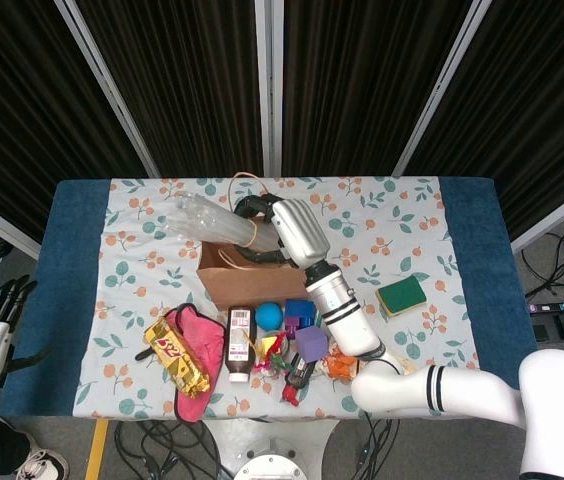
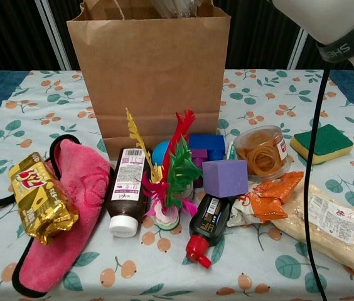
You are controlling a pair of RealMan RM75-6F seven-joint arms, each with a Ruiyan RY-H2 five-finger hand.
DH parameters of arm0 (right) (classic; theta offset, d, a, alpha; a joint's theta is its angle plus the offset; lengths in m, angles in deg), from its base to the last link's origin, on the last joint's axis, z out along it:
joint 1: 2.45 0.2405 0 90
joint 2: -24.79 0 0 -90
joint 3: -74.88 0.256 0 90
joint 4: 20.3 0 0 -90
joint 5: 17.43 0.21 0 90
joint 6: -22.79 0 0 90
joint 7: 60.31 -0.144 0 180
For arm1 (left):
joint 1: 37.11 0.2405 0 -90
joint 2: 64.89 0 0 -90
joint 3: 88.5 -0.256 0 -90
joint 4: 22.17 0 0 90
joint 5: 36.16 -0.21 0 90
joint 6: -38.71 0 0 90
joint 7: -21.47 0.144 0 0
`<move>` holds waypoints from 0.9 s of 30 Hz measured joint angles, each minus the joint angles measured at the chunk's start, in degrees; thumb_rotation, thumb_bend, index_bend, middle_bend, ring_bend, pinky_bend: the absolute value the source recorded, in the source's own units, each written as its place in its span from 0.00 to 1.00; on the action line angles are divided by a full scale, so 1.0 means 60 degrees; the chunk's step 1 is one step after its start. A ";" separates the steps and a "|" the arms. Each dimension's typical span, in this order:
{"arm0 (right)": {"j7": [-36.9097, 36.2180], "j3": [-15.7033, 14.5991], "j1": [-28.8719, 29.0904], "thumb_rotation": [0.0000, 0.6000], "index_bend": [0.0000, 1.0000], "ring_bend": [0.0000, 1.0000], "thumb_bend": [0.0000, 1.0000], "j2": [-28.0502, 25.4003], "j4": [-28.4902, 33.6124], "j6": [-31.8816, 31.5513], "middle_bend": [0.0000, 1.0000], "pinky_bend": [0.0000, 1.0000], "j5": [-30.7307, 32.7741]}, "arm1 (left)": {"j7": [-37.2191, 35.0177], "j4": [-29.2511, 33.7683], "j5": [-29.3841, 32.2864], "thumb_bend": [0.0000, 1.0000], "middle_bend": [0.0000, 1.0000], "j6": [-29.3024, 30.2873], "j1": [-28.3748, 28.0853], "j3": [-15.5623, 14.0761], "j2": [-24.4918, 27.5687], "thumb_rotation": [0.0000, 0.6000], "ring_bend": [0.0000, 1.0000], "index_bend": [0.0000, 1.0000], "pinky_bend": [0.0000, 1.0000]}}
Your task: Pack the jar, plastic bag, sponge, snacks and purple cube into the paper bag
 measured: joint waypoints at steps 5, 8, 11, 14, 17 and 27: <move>-0.0478 -0.0129 -0.0061 1.00 0.20 0.12 0.00 -0.0343 -0.0027 0.0711 0.29 0.24 -0.0403 | 0.0003 -0.0044 0.0003 0.10 0.16 0.0002 0.0002 0.0004 -0.0016 1.00 0.06 0.10 0.20; -0.0854 -0.0194 -0.0092 1.00 0.15 0.08 0.00 -0.0552 -0.0037 0.1007 0.24 0.20 -0.0750 | -0.0026 -0.0098 0.0029 0.10 0.16 -0.0032 0.0012 -0.0005 -0.0039 1.00 0.06 0.10 0.20; -0.1066 -0.0179 -0.0136 1.00 0.14 0.08 0.00 -0.0643 -0.0032 0.1041 0.23 0.20 -0.1001 | -0.0041 -0.0121 0.0022 0.10 0.16 -0.0022 0.0018 -0.0009 -0.0045 1.00 0.06 0.10 0.20; -0.1129 -0.0077 -0.0182 1.00 0.14 0.08 0.00 -0.0692 0.0072 0.0853 0.24 0.20 -0.1164 | -0.0043 -0.0099 0.0015 0.10 0.16 0.0004 0.0011 0.0011 -0.0023 1.00 0.06 0.10 0.20; -0.1105 0.0037 -0.0267 1.00 0.14 0.09 0.00 -0.0798 0.0255 0.0462 0.25 0.20 -0.1467 | -0.0033 -0.0053 0.0001 0.10 0.16 0.0019 -0.0003 0.0023 0.0007 1.00 0.06 0.10 0.20; 0.1241 -0.0622 -0.1686 1.00 0.19 0.11 0.00 -0.2246 0.1214 -0.1371 0.25 0.20 -0.2750 | -0.0051 0.0100 -0.0070 0.10 0.16 0.0042 -0.0051 0.0034 -0.0008 1.00 0.06 0.10 0.20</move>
